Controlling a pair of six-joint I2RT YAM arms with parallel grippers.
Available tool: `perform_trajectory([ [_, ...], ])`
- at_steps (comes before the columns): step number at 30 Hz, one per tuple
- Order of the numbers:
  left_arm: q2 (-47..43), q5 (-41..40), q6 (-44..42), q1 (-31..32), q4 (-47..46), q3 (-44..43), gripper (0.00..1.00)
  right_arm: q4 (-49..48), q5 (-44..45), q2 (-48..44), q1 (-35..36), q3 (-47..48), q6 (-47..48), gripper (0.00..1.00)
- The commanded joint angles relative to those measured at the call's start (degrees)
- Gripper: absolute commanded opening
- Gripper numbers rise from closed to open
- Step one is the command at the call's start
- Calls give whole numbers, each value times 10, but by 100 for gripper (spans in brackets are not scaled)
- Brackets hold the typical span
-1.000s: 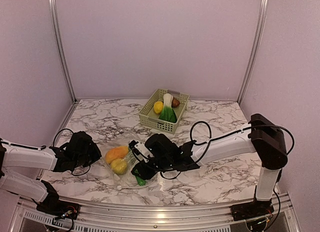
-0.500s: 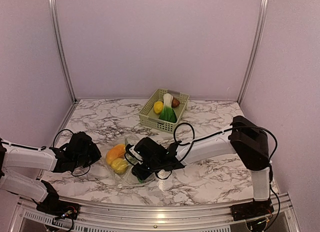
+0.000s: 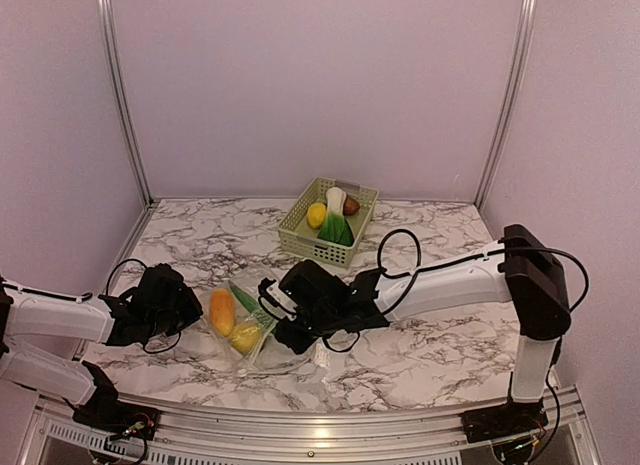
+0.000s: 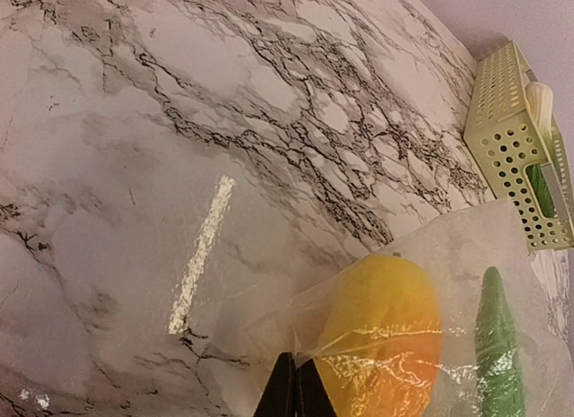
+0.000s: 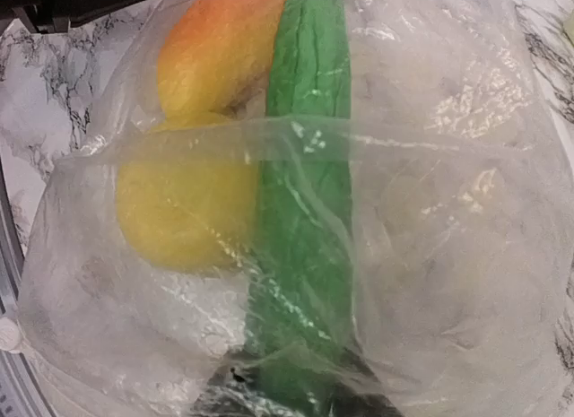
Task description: Open the zip-top bag and remove the fake food
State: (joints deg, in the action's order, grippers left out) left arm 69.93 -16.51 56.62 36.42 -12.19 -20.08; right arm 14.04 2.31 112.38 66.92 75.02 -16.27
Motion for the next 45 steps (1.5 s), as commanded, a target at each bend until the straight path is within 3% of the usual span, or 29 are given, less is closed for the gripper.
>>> perform_trajectory([
  [1,3,-4,4,-1,-1,9,0,35,-17,-44,3,-25,-1,15],
  [15,23,-1,6,-1,-8,2,0,35,-88,-190,5,-197,-23,9],
  [30,51,8,2,-2,-16,-12,0,162,-103,-432,6,-320,-21,7],
  [36,62,9,0,-1,-18,-18,0,221,-75,-465,40,-296,-44,4],
  [40,71,12,-2,-1,-24,-22,0,172,-48,-496,40,-289,-59,3],
  [45,79,17,-5,-1,-25,-29,0,108,-26,-446,-8,-233,-38,3],
])
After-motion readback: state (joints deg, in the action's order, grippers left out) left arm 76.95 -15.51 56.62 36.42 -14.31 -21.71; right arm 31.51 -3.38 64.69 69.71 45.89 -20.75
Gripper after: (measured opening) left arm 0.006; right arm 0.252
